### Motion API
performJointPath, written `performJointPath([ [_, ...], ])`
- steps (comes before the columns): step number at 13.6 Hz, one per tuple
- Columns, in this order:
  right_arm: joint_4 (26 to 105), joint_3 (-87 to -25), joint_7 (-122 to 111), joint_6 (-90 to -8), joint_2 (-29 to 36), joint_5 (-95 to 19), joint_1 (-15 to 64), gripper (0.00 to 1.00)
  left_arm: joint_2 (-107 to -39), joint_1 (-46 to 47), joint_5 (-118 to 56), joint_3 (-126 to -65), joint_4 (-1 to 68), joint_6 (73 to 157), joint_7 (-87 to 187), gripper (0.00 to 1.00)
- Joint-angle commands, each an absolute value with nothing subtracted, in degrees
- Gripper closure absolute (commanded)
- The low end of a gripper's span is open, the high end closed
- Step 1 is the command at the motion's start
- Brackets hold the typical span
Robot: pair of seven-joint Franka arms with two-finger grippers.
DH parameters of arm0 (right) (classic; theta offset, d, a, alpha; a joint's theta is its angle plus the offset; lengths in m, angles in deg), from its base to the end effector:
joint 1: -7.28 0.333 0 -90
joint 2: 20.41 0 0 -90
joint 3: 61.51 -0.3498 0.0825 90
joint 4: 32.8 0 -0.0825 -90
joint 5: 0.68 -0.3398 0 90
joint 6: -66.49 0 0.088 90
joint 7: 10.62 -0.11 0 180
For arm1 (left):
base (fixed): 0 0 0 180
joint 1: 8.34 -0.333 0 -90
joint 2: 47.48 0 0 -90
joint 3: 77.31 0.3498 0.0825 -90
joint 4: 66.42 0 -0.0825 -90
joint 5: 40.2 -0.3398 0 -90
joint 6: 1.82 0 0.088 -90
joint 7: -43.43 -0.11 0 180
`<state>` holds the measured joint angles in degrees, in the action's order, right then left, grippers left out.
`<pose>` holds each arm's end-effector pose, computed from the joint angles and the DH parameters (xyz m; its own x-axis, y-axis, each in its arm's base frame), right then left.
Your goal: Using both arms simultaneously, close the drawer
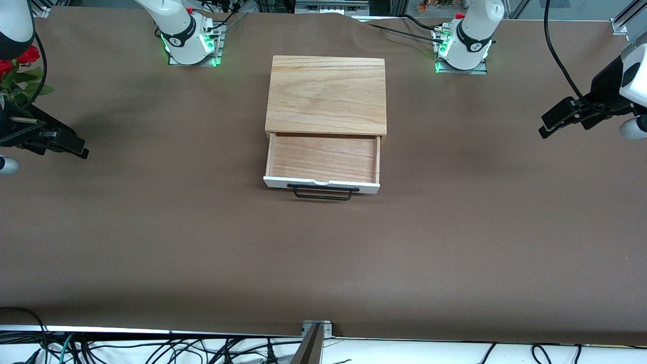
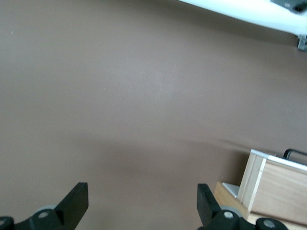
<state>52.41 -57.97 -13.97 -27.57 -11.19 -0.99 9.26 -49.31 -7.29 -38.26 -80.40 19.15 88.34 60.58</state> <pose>0.5697 -0.0118 0.6107 0.9963 -0.0852 -0.0059 -0.0852 -0.9964 0.0049 0.5209 -0.0408 0.6723 0.9737 0.2252 0.0356 0.2234 -0.9735 0.0482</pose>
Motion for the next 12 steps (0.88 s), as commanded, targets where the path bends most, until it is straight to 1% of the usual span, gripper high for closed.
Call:
performJointPath([
  [1,52.54,-58.08,-13.43,-27.9,-11.18,-0.59,9.21,0.0,-49.77,-8.08,-38.27,-80.04,17.95,86.78,52.86,0.0],
  [3,52.54,-58.08,-13.87,-28.08,-11.09,-0.68,9.21,0.0,-49.86,-8.17,-38.18,-80.04,17.86,86.77,52.48,0.0],
  [7,52.54,-58.52,-13.79,-28.95,-8.37,-1.64,10.52,0.0,-50.12,-8.17,-38.27,-80.04,17.6,86.51,52.49,0.0],
  [9,52.54,-58.61,-13.7,-30.79,-6.79,-6.1,11.31,0.0,-50.21,-8.08,-38.18,-80.04,17.69,86.25,52.31,0.0],
  [12,52.54,-58.88,-13.87,-35.53,-3.46,-7.09,15.26,0.0,-52.31,-7.12,-37.92,-80.48,17.34,86.25,51.96,0.0],
])
